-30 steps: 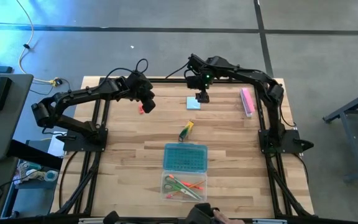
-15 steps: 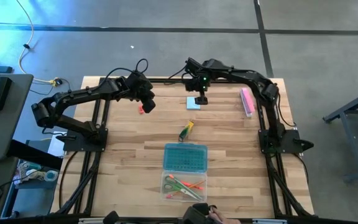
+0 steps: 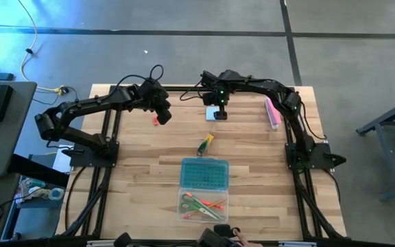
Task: Pack school essentials
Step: Adjust the supply box
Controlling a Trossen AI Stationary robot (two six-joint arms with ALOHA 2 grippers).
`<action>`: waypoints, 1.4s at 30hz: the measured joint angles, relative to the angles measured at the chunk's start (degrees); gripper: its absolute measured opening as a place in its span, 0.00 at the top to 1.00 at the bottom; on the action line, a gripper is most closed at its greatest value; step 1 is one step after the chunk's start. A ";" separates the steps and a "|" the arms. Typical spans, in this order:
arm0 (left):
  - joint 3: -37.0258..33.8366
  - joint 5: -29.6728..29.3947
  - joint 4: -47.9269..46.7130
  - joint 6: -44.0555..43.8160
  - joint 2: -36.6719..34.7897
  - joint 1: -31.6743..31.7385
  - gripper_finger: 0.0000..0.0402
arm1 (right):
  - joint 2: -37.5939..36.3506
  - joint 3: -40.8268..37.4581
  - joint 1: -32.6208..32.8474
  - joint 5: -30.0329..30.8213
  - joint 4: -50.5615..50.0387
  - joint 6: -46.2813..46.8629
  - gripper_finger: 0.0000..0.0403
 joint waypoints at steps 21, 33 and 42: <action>0.00 0.00 0.04 0.00 0.00 0.02 0.72 | -7.56 0.00 -2.98 -8.22 -4.48 8.99 0.01; 0.00 0.00 0.03 0.00 0.00 0.02 0.73 | -18.20 -0.10 -2.64 -12.61 -11.11 17.77 0.06; 0.00 0.00 0.04 -0.01 0.00 0.02 0.73 | -26.73 -16.62 2.46 -13.48 -5.03 30.60 0.07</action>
